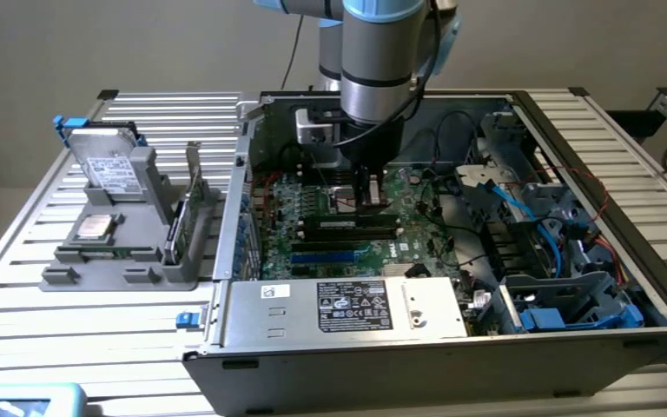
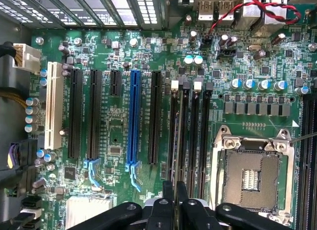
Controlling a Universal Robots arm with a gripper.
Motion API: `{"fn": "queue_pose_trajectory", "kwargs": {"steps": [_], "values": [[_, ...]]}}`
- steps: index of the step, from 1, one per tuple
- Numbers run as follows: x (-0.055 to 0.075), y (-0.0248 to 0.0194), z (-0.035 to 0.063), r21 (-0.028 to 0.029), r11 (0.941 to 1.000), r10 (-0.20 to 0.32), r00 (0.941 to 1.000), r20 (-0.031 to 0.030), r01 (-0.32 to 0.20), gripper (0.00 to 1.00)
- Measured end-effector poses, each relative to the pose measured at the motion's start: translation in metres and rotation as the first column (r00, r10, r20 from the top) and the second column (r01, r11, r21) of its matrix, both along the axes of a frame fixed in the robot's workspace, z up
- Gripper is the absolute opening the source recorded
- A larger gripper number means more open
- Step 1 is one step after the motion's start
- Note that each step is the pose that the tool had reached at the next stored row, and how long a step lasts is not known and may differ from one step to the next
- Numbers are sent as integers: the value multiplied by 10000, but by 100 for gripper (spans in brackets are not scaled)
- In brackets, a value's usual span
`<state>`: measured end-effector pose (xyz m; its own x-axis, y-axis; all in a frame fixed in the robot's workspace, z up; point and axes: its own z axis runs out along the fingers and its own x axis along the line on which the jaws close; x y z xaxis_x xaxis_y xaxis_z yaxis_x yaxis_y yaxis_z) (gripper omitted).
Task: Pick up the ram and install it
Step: 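Insert the ram into the slot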
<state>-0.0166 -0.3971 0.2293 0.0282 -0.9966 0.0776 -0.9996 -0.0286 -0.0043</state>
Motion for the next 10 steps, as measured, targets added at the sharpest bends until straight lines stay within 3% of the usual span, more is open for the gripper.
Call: {"fn": "queue_pose_trajectory", "kwargs": {"steps": [10], "values": [[0,-19,-3,2,10000,4,10000,0,-4,14]]}}
